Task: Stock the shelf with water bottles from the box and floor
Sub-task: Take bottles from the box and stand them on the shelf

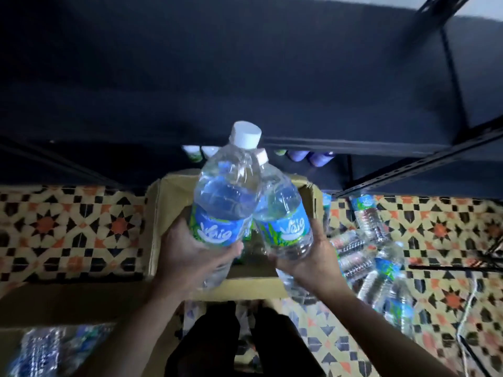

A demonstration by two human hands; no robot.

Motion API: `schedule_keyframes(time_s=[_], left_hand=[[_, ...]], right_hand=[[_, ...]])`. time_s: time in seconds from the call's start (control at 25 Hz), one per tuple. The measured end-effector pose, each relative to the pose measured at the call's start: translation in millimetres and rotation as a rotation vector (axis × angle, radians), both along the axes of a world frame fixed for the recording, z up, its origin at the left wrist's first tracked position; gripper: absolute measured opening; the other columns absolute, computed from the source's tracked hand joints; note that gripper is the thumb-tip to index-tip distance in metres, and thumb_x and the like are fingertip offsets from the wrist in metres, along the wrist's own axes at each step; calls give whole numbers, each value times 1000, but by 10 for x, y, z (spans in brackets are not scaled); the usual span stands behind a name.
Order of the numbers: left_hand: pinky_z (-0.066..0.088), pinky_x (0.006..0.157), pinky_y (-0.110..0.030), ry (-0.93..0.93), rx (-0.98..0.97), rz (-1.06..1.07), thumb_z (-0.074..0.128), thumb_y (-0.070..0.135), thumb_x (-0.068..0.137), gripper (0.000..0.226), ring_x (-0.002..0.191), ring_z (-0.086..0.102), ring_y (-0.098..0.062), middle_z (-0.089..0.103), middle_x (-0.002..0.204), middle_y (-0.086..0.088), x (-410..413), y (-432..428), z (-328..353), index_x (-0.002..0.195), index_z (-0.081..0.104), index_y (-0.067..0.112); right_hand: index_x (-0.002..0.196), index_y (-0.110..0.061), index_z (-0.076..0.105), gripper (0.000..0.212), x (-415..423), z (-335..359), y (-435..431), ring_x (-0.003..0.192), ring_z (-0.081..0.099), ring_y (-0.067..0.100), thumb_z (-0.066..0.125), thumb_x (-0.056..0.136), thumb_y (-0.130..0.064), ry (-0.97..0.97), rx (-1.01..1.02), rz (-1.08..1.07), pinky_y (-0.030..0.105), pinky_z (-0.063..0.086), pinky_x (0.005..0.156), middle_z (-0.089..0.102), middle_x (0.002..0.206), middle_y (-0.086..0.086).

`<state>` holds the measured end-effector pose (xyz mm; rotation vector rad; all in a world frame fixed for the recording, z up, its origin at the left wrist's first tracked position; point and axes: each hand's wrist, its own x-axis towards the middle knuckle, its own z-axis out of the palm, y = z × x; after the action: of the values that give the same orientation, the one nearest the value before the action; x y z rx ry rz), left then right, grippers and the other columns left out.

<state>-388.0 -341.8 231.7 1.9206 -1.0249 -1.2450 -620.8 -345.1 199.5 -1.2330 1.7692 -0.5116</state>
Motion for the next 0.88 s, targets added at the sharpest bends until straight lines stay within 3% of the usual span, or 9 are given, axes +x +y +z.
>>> schedule_keyframes(time_s=[0.16, 0.28, 0.36, 0.48, 0.52, 0.68, 0.76, 0.88], left_hand=[[62, 73, -29, 132, -70, -34, 91, 28, 47, 58, 77, 75, -9, 78, 86, 7, -194, 25, 1033, 99, 72, 11], [62, 76, -36, 253, -149, -88, 91, 20, 52, 49, 81, 76, -16, 79, 87, 0, -347, 25, 1812, 96, 75, 6], [61, 79, -38, 263, -240, -139, 94, 14, 54, 51, 84, 76, -19, 79, 91, -4, -451, 23, 2310, 100, 73, 5], [54, 71, -11, 223, -394, -185, 95, 7, 54, 53, 83, 73, -2, 78, 89, 7, -576, 49, 2898, 102, 73, 11], [52, 70, -9, 204, -443, -193, 96, 9, 52, 56, 83, 73, -1, 78, 90, 9, -602, 21, 3080, 103, 72, 13], [56, 75, -16, 229, -604, -200, 97, 7, 50, 69, 89, 73, -2, 77, 95, 13, -681, -193, 3611, 110, 67, 21], [56, 72, -17, 240, -656, -175, 97, 18, 46, 70, 87, 73, -2, 77, 94, 14, -735, -326, 3809, 108, 66, 23], [61, 72, -32, 241, -705, -143, 93, 33, 43, 68, 82, 74, -8, 77, 89, 9, -898, -595, 4119, 104, 67, 18]], right_hand=[[106, -31, 55, 71, -43, 1127, 184, 81, 66, -9, 97, 49, -25, -69, -124, -75, 10, 51, 71, 71, 91, -21], [108, -33, 55, 74, -86, 2020, 233, 86, 63, -15, 96, 51, -12, -110, -269, -119, 1, 44, 72, 67, 95, -33], [117, -20, 57, 77, -134, 2521, 214, 87, 67, -8, 95, 52, -6, -154, -342, -156, 6, 50, 74, 72, 97, -20], [120, -21, 58, 79, -121, 3093, 181, 97, 69, 6, 97, 52, -18, -160, -464, -136, 22, 54, 83, 72, 106, -9], [118, -22, 58, 77, -132, 3275, 160, 97, 69, 7, 97, 52, -16, -161, -515, -161, 23, 54, 82, 73, 106, -8], [114, -25, 58, 75, -143, 3883, -1, 92, 71, 6, 97, 50, -20, -180, -632, -196, 28, 58, 79, 73, 103, -9], [112, -23, 58, 72, -176, 4105, -114, 91, 71, 6, 97, 51, -22, -206, -668, -195, 33, 59, 79, 74, 102, -8], [111, -23, 59, 69, -322, 4438, -388, 92, 72, 7, 96, 52, -26, -217, -736, -202, 36, 58, 82, 74, 102, -8]])
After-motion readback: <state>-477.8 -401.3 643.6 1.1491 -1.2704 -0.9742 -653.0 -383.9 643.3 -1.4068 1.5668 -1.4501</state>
